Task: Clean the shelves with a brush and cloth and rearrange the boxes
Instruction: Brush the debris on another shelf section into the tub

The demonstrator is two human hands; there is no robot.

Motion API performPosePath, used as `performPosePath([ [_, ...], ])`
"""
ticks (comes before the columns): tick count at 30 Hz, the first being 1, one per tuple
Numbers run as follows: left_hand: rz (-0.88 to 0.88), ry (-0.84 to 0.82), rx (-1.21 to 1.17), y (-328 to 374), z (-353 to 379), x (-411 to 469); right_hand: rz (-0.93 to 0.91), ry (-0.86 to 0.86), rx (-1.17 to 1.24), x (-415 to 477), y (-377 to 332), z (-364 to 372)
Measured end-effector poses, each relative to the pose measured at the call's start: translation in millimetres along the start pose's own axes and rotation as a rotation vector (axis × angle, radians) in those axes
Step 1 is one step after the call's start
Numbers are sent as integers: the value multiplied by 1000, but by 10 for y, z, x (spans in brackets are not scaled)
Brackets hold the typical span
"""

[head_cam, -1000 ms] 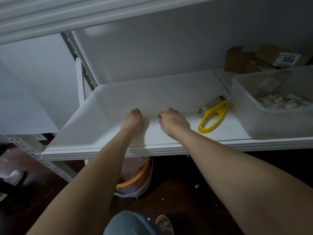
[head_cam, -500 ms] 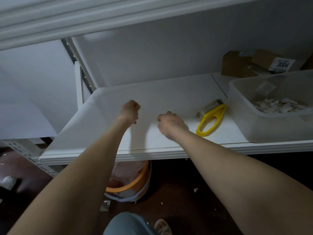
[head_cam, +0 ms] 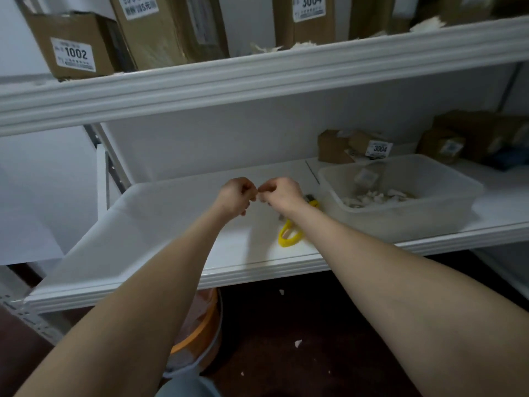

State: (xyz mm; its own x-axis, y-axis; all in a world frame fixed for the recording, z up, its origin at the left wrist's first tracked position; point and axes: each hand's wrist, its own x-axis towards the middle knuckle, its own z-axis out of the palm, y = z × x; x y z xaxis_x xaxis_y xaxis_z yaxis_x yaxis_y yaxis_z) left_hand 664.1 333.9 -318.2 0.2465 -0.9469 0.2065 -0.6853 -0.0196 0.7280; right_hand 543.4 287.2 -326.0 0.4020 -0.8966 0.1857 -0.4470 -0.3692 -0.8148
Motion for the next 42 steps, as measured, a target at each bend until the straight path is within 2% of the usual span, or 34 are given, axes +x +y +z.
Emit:
performPosePath([
  [5,70,1,24,554,332,66,89,92,34,-54,119,-597],
  [10,72,-3,-56,875,629,154,179,173,30,-91,343,-1033],
  [15,0,-84,-207,1040,963,179,247,229,-133,-48,488,-1280],
  [20,-163,-46,-327,1003,1121,187,351,316,-332,-51,658,-1354],
  [25,-222,-129,-287,957,1097,159,336,221,-496,-147,651,-1223],
  [28,-260,-144,-348,1016,1112,133,328,186,-409,-129,554,-1120],
  [32,-285,-159,-368,1026,1091,107,439,154,-102,-103,528,-1151],
  [34,-292,-177,-375,1039,1078,87,455,180,-37,-119,512,-1158],
  [42,-250,-251,-412,1020,1010,43,320,298,-346,-211,355,-1026],
])
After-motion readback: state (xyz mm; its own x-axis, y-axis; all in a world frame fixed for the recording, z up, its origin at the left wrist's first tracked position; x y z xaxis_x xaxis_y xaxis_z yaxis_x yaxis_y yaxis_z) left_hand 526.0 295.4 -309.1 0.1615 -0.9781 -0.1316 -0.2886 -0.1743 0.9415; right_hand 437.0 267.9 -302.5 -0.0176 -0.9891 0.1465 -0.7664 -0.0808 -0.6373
